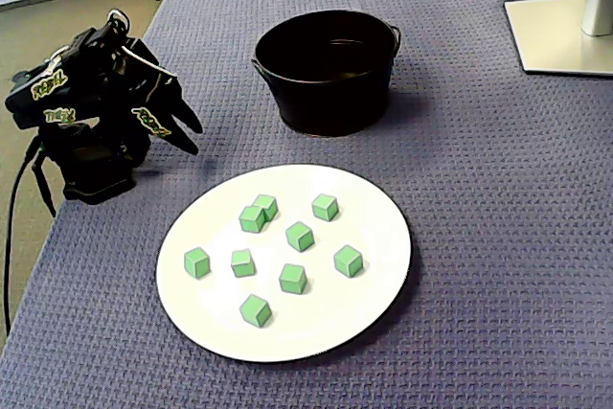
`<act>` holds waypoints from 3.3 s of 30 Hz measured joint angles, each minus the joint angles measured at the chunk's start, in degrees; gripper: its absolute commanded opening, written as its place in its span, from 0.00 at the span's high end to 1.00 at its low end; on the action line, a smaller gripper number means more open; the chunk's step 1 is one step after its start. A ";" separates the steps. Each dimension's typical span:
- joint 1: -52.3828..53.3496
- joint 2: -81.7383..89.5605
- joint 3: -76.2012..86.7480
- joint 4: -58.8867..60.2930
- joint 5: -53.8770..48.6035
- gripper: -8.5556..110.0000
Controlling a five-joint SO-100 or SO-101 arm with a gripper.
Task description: Pick up the items on the white plate and put them in the black container.
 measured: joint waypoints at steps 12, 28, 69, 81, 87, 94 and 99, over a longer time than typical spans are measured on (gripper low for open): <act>0.00 0.00 0.00 0.00 0.00 0.79; 0.00 0.00 0.00 0.00 0.00 0.79; -6.68 -2.64 -3.08 0.26 13.71 0.80; 7.73 -39.64 -26.98 -4.39 35.77 0.81; 18.37 -52.82 -37.97 -8.70 51.68 0.71; 25.58 -68.99 -45.53 -11.60 70.05 0.66; 26.98 -78.22 -48.87 -14.59 80.95 0.67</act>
